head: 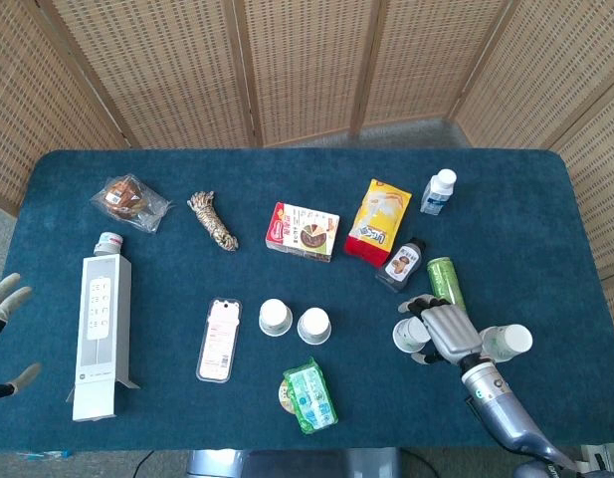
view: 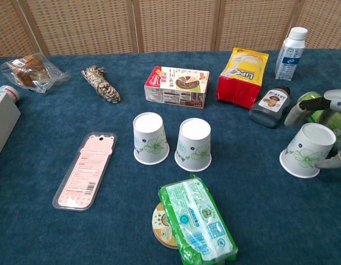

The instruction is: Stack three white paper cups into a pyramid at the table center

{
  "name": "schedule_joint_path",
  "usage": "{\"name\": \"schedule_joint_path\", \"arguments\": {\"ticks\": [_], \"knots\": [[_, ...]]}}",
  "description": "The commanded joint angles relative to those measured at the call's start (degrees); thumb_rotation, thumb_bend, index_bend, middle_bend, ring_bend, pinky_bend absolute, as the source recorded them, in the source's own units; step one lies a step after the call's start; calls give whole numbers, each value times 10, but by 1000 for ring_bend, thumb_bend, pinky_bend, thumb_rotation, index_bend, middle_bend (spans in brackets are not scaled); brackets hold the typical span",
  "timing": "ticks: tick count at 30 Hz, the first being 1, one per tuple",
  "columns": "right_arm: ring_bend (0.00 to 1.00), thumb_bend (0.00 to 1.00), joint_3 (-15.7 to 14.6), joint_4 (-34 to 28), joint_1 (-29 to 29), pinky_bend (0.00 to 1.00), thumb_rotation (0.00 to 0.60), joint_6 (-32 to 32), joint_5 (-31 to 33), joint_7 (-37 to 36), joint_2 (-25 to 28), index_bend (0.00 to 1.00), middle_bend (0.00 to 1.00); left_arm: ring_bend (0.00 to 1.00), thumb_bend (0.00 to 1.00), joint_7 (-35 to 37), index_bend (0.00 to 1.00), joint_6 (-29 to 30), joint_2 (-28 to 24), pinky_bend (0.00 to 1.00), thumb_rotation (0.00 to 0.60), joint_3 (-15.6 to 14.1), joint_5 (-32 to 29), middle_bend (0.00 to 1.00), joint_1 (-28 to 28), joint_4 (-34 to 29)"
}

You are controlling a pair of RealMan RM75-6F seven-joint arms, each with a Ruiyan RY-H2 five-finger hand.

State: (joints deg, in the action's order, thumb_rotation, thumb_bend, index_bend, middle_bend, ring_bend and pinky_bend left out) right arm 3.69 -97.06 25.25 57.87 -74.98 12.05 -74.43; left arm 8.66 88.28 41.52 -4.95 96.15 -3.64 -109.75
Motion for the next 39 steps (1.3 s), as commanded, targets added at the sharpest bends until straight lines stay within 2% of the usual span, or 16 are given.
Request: {"name": "schedule_joint_path", "arguments": {"ticks": [1,11,24,30,39], "knots": [[234,158,-3,10,-2,357,600,7,-9,-11,-6,321,336,0,284,-1,0,-1,0,0,600,1,0,0,1,-1],[327,229,-5,32,-6,459,600,29,-28,-21,-17,423,427,0,284,-13,0,8,3,0,600,5,2,0,9,-1],[361,275,-5,32,-7,461,600,48,-44,-28,-18,455,459,0,284,-15,0,0,3,0,600,7,5,0,10,-5],[361,269,3,1,-2,461,600,54,-49,-20,-3,454,460,0,283,-16,0,-7,2,0,600,7,4,0,9,-6],[365,269,50,-90,33,460,600,50,-26,44,26,455,459,0,283,-21,0,-12,3,0,600,7,6,0,9,-8]]}}
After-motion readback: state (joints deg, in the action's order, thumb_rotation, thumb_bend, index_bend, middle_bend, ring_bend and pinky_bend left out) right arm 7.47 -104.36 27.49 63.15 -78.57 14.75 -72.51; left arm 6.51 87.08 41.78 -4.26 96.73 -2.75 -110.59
